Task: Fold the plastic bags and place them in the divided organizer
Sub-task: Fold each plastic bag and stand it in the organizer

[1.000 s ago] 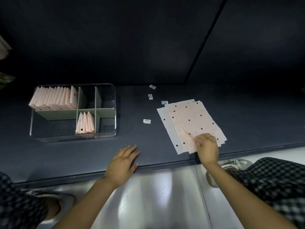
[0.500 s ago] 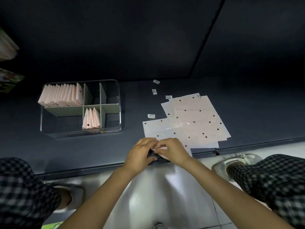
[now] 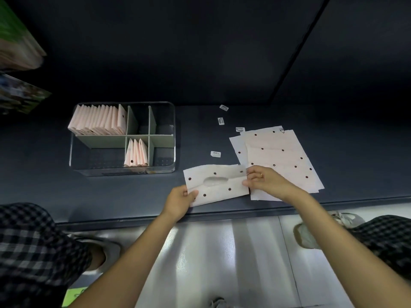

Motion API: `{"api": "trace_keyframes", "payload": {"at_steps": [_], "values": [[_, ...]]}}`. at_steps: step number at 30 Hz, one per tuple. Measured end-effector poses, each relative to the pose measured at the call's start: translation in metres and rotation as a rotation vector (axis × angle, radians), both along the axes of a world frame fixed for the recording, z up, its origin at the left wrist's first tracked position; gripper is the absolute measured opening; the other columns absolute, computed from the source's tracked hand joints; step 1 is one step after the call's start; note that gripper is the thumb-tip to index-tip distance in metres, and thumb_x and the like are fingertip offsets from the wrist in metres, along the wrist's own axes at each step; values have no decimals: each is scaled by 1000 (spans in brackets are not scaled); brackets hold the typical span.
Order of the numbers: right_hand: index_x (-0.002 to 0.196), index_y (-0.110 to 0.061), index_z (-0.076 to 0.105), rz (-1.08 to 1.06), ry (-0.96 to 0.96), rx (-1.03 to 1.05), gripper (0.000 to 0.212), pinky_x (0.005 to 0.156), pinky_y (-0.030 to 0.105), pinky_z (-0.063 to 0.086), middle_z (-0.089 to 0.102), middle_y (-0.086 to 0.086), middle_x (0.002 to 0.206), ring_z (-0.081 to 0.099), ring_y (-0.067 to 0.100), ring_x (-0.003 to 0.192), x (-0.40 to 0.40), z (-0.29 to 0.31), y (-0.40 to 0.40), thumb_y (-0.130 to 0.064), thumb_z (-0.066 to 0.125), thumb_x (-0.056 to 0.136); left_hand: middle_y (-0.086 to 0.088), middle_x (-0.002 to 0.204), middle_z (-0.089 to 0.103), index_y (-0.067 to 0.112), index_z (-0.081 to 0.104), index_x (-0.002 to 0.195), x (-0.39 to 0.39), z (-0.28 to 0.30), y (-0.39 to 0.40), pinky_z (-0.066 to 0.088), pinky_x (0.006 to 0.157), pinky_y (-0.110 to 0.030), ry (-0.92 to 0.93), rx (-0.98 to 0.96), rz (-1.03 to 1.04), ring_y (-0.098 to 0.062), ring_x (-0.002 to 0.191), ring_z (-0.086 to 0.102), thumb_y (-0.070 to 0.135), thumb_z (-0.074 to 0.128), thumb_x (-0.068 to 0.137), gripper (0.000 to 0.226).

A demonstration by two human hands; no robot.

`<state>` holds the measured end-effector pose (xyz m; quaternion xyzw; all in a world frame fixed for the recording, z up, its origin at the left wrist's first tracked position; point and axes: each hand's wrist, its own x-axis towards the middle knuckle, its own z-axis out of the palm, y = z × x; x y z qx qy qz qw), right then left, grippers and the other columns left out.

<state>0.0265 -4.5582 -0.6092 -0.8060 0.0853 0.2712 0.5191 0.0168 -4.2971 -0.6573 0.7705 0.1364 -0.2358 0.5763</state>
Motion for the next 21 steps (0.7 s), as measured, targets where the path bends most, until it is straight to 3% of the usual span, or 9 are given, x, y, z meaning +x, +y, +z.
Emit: {"api": "trace_keyframes", "payload": {"at_steps": [2,4,8,11,13,16,17,19,21], "values": [[92,-9,63,-133,-110,-114,9,84,30,44,62,1,82,57,18,84,3,-16,9,-17,65,87,-11,92,68,0,63,105,1,-1,-1,51,90,-43,-4,11,16,-25,83,62,6,58,92,16],[81,-9,63,-151,-145,-267,12,78,29,44,62,2,80,56,18,80,7,-30,18,-19,63,89,-11,94,68,3,59,115,0,-1,-4,52,86,-40,-66,111,3,-28,86,64,9,59,91,25],[82,2,65,-154,-103,-440,26,68,24,37,61,5,79,53,18,78,12,-42,28,-22,60,89,-3,110,55,15,51,127,-8,6,-5,47,84,-37,-455,475,-5,-23,102,52,13,64,87,42],[84,10,62,-169,-74,-464,31,65,25,36,56,9,73,50,20,73,13,-44,34,-20,58,89,-9,105,60,10,64,111,-17,6,-9,50,79,-39,-767,580,-305,-30,95,56,8,70,81,31],[85,13,61,-184,-64,-475,32,65,27,36,59,20,77,53,31,75,13,-43,35,-19,56,88,-6,98,66,10,70,99,-27,3,-13,54,74,-34,-880,592,-481,-28,87,63,7,77,73,27],[89,16,59,-200,-64,-494,32,73,36,47,62,30,98,50,31,73,14,-42,36,-16,55,88,-2,110,69,13,71,107,-41,-9,-16,54,87,-31,-947,668,-654,-20,101,66,21,82,71,38],[90,16,59,-205,-63,-504,32,78,38,48,62,30,98,48,28,72,14,-42,36,-15,55,87,-3,123,64,13,65,119,-44,-13,-15,48,98,-33,-913,734,-732,-19,113,61,28,76,77,45],[91,16,59,-215,-60,-520,32,75,37,48,60,31,91,48,31,73,15,-43,36,-15,54,87,-5,151,34,10,35,144,-49,-21,-12,13,118,-37,-811,868,-887,-19,139,32,38,50,95,58],[88,16,58,-233,-51,-505,32,74,36,47,56,31,86,48,32,74,15,-44,36,-15,54,87,-5,158,3,10,2,149,-51,-27,-9,-17,113,-35,-749,926,-950,-19,146,3,44,26,101,63]]}}
